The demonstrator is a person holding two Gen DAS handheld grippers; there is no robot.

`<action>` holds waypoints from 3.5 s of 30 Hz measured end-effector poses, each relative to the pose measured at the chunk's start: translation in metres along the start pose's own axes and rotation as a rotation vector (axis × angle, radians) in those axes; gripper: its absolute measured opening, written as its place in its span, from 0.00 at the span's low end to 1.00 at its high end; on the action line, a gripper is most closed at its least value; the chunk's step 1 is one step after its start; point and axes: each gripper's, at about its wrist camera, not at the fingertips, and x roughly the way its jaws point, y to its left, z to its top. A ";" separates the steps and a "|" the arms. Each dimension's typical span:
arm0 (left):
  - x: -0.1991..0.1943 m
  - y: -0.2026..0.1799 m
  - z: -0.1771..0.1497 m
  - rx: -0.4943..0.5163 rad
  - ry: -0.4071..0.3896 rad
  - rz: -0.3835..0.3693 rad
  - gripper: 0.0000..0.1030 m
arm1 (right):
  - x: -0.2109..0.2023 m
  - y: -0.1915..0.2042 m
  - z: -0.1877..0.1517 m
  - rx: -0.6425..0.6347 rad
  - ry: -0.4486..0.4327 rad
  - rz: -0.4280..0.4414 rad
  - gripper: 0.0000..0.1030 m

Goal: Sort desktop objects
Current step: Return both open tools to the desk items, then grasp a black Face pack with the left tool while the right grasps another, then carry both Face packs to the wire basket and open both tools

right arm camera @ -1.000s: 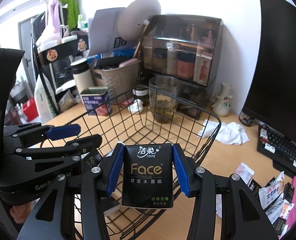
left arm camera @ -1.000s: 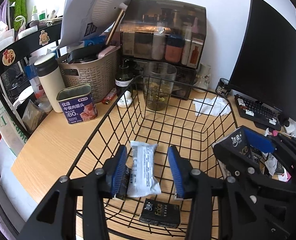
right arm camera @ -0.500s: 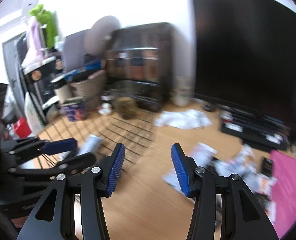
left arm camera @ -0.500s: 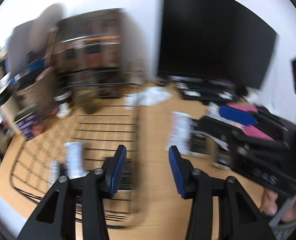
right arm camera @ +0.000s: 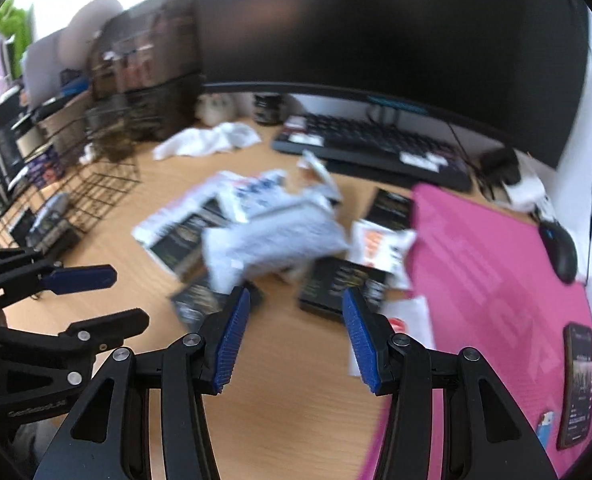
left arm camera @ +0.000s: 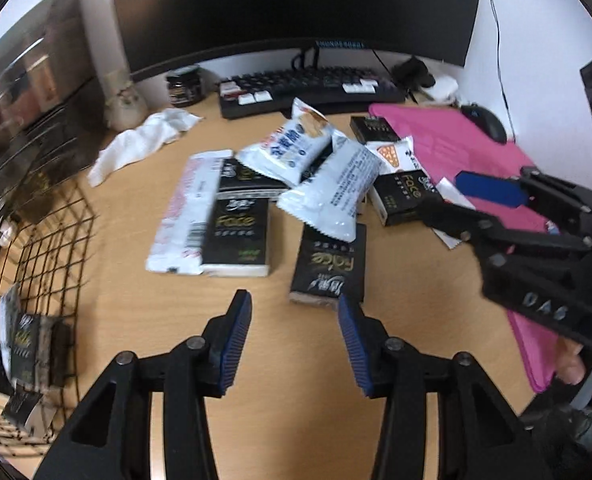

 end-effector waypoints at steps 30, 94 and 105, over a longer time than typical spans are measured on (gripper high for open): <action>0.059 0.014 0.023 -0.046 0.030 0.014 0.67 | 0.074 -0.011 0.015 0.008 0.098 -0.067 0.71; -0.166 0.193 -0.018 -0.325 -0.292 0.241 0.51 | -0.041 0.216 0.097 -0.220 -0.185 0.212 0.60; -0.149 0.266 -0.043 -0.448 -0.206 0.283 0.51 | -0.013 0.306 0.109 -0.299 -0.154 0.295 0.60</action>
